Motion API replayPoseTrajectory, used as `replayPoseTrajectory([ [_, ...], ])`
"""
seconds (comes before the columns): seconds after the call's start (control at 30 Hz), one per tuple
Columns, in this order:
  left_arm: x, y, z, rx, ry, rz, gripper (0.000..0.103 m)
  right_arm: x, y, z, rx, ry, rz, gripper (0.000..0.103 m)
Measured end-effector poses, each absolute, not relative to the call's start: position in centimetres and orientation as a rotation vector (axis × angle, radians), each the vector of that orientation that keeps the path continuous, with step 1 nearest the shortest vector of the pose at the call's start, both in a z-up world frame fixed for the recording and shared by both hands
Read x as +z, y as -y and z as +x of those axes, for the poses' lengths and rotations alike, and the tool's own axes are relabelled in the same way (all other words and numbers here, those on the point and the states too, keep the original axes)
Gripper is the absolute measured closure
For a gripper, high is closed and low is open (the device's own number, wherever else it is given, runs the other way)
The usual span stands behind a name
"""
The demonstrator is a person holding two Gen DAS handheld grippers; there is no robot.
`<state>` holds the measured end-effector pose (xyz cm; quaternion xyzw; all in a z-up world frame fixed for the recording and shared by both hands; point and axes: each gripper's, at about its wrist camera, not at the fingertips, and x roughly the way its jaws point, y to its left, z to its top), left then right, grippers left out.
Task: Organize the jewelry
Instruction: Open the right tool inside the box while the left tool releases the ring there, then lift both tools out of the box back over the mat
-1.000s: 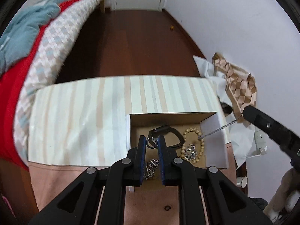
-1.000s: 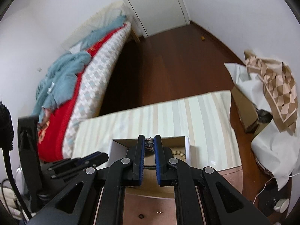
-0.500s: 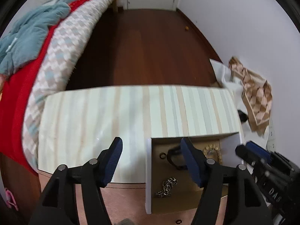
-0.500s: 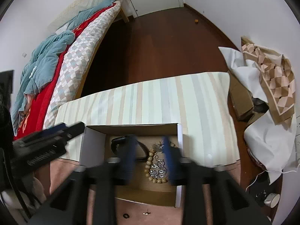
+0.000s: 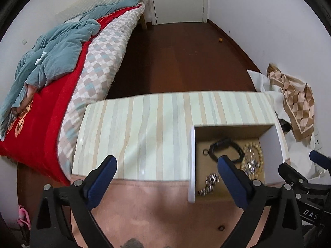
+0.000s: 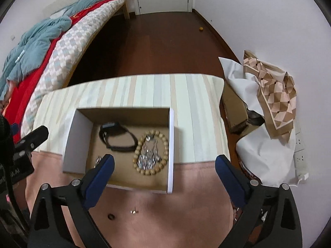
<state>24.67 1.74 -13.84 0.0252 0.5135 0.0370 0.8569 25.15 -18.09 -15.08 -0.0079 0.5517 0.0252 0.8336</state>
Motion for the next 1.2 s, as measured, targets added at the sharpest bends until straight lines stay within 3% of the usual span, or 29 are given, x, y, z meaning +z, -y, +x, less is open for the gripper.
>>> replayPoseTrajectory([
  [0.13,-13.6,-1.8,22.9,0.095,-1.066,0.045,0.003,-14.6,18.1,23.7,0.031,-1.16,-0.035,0.0],
  [0.93,-6.3,-1.4,13.4,0.106,-0.877,0.041,0.003,-5.3,18.6,13.8,0.02,-0.965,-0.021,0.0],
  [1.2,-10.6,-2.4,12.9,0.262,-0.913,0.099,0.003,-9.7,18.3,13.4,0.058,-1.021,0.033,0.0],
])
